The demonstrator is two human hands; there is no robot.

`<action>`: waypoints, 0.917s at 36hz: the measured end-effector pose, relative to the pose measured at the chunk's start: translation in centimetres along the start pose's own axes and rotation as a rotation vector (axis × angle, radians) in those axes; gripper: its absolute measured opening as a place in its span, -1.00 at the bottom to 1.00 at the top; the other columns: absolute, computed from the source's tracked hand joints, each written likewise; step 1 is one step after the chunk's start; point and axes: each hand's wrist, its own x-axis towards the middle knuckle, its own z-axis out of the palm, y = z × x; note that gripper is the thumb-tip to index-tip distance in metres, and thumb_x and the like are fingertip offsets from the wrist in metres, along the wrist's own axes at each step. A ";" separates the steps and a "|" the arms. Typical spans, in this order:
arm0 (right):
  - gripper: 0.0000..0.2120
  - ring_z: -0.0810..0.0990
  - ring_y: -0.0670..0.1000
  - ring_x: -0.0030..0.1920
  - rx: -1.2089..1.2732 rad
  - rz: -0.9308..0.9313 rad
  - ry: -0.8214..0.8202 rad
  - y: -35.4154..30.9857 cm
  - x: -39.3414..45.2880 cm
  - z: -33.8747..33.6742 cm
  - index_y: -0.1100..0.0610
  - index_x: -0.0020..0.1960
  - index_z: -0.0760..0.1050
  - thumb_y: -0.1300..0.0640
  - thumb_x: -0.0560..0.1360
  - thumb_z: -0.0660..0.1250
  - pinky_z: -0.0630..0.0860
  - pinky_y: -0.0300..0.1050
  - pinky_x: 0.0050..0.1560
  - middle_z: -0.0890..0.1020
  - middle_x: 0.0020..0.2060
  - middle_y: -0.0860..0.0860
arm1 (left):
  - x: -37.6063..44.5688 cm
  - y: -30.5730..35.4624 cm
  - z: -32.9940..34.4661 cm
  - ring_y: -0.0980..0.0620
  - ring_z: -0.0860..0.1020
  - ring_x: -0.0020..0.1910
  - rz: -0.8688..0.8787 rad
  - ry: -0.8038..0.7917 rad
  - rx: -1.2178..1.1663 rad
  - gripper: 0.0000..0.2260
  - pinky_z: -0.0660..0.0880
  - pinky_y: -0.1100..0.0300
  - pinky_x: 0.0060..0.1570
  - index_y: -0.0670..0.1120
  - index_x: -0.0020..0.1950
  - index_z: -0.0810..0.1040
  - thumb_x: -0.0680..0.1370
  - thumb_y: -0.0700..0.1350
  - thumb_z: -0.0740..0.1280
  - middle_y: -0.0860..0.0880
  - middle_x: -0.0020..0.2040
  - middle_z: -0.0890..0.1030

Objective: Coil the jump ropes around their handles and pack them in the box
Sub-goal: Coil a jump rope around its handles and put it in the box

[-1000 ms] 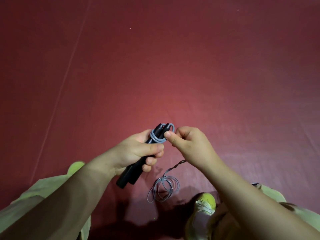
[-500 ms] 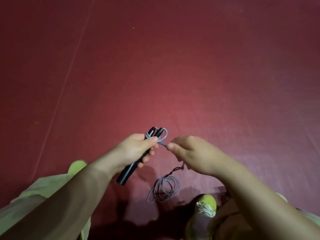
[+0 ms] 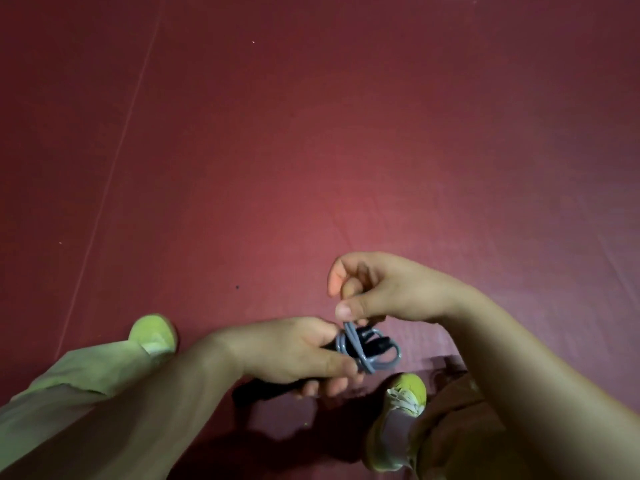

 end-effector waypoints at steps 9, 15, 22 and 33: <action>-0.71 0.27 -0.09 -0.57 0.547 -0.098 0.247 1.2 1.5 1.5 0.19 -0.23 0.36 -0.02 0.52 0.21 0.19 -0.31 -0.56 0.45 -0.54 0.02 | -0.6 -0.9 -2.2 0.16 0.39 -0.49 0.338 -0.079 -0.690 -0.71 0.38 0.30 -0.48 -0.02 -0.12 0.63 0.33 0.15 0.52 0.05 -0.35 0.47; -0.50 0.24 -0.06 -0.49 0.139 -0.125 0.387 0.7 1.5 1.8 0.18 -0.18 0.48 -0.22 0.52 0.04 0.19 -0.22 -0.46 0.41 -0.48 -0.02 | -1.0 -0.4 -3.5 0.10 0.38 -0.50 0.258 0.308 -0.795 -0.72 0.35 0.28 -0.55 -0.20 -0.06 0.51 0.45 0.02 0.36 -0.03 -0.35 0.49; -0.53 0.28 -0.14 -0.52 -0.120 0.004 0.584 1.2 2.1 2.6 0.21 -0.28 0.50 -0.20 0.51 0.28 0.21 -0.24 -0.44 0.44 -0.49 -0.06 | -0.3 -0.3 -3.2 0.08 0.40 -0.50 0.106 0.493 -0.625 -0.69 0.33 0.28 -0.57 -0.20 -0.07 0.50 0.37 0.03 0.30 -0.03 -0.38 0.52; -0.72 0.27 -0.21 -0.60 -0.036 -0.016 0.507 1.2 1.9 2.2 0.11 -0.25 0.45 0.04 0.60 0.24 0.24 -0.39 -0.54 0.34 -0.62 -0.20 | -0.8 -0.3 -3.4 0.04 0.53 -0.39 0.094 0.409 -0.616 -0.68 0.45 0.23 -0.45 -0.21 0.02 0.52 0.34 -0.08 0.38 -0.06 -0.29 0.60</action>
